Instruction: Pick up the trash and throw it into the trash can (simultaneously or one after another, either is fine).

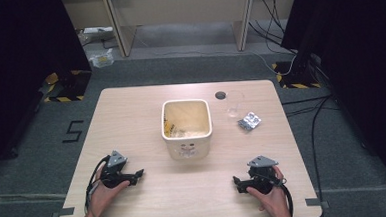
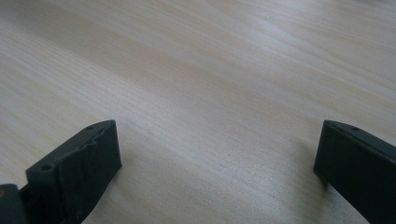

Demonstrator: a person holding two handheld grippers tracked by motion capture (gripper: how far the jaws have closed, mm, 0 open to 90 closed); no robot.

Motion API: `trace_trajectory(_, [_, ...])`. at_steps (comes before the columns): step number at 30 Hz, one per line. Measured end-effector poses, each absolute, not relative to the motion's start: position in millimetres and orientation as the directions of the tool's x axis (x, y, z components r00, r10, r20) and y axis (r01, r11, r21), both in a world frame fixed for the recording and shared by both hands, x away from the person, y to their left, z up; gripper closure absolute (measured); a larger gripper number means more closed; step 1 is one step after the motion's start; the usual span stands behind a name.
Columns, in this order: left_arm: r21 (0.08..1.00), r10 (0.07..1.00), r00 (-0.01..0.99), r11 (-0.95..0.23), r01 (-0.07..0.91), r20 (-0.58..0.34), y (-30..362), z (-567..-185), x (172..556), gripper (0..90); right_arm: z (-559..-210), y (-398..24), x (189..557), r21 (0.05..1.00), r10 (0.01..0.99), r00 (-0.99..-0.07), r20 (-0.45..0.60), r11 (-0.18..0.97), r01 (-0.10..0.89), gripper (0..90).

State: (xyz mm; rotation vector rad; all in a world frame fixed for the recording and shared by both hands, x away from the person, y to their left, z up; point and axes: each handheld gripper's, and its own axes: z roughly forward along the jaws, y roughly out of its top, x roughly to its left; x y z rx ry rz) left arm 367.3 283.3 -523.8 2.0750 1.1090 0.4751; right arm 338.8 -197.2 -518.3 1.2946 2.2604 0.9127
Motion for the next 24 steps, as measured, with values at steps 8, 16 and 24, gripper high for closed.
trace_trajectory(8, [0.745, 0.828, 0.560, -0.365, 0.559, -0.015, 283.2, -524.0, 367.4, 14.4, -516.5, -195.6, 337.1, 0.724, 0.855, -0.518, -0.021, 0.371, 0.582, 16.9])
trace_trajectory(16, [0.745, 0.828, 0.560, -0.365, 0.559, -0.015, 283.2, -524.0, 367.4, 14.4, -512.3, -193.7, 338.1, 0.739, 0.871, -0.487, -0.063, 0.369, 0.564, 15.1])
trace_trajectory(24, [0.745, 0.828, 0.561, -0.365, 0.559, -0.015, 283.3, -524.0, 367.4, 14.4, -491.2, -191.8, 346.0, 0.747, 0.864, -0.483, -0.141, 0.413, 0.521, 15.1])
